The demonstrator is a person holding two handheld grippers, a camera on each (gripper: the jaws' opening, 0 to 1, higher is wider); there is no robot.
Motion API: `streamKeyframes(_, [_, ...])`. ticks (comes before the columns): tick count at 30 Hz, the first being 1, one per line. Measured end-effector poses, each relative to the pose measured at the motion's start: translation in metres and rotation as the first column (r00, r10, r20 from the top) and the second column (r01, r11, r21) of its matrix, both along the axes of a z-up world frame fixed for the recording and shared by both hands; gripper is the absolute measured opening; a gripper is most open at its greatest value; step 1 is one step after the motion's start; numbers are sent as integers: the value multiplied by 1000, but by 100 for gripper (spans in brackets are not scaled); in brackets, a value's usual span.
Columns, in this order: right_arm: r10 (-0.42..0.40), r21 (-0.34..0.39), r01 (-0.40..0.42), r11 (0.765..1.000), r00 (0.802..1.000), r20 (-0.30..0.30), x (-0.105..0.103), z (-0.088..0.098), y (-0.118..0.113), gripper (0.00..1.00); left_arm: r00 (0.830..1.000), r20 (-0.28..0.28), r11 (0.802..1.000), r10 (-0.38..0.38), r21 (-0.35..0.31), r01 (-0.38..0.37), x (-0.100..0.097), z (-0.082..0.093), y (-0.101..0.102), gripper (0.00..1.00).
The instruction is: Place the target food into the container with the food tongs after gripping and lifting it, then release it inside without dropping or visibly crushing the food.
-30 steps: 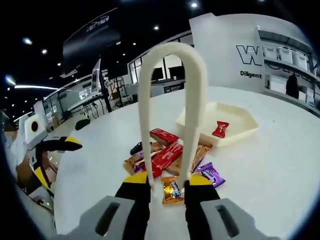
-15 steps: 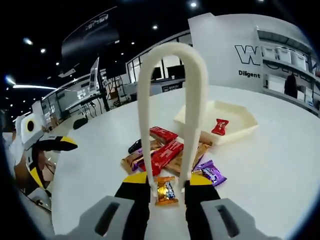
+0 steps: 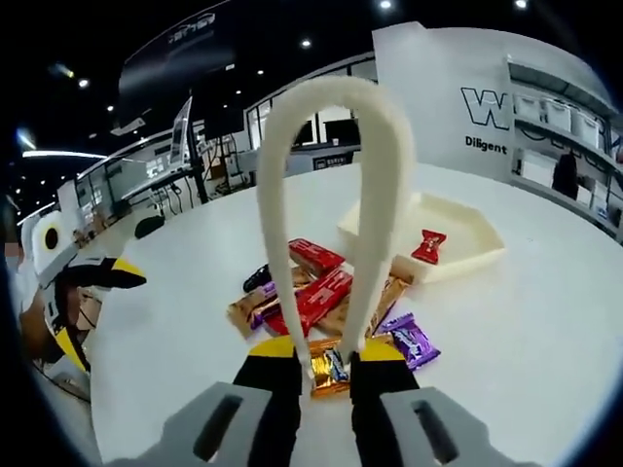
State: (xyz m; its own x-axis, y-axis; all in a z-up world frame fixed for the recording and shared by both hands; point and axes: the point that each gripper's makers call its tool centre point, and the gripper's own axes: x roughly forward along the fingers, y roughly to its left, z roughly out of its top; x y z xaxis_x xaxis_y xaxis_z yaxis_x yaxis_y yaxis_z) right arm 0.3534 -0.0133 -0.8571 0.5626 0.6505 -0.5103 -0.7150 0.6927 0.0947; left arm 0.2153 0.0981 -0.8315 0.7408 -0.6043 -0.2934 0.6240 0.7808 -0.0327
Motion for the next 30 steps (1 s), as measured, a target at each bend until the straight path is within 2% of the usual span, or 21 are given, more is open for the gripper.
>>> streamKeyframes(5, [-22, 24, 23, 999, 1000, -20, 1, 0, -2, 11, 1000, -10, 1000, 2, -11, -2, -1, -2, 0, 73])
streamKeyframes(8, [-14, 29, 14, 999, 1000, -8, 0, 2, -3, 11, 1000, -12, 1000, 4, -7, -4, -1, -2, 0, 72])
streamKeyframes(12, [-39, 57, 37, 998, 999, 24, 2, 16, -10, 11, 1000, -16, 1000, 15, -9, -15, 0, -4, 4, 72])
streamKeyframes(15, [-49, 109, 46, 993, 998, 29, 2, 30, -11, 12, 999, -24, 999, 27, -19, -27, 1, -7, 5, 71])
streamKeyframes(18, [-53, 119, 48, 992, 998, 37, 4, 42, -11, 12, 999, -31, 999, 32, -30, -33, 1, -9, 4, 71])
streamKeyframes(22, [-82, 104, 70, 992, 990, 111, 15, 61, -15, 12, 999, -35, 999, 30, -36, -31, 1, -10, 2, 70])
streamKeyframes(30, [-120, 159, 102, 982, 987, 105, 34, 82, -15, 12, 999, -23, 998, 45, -50, -47, 6, -9, 7, 70])
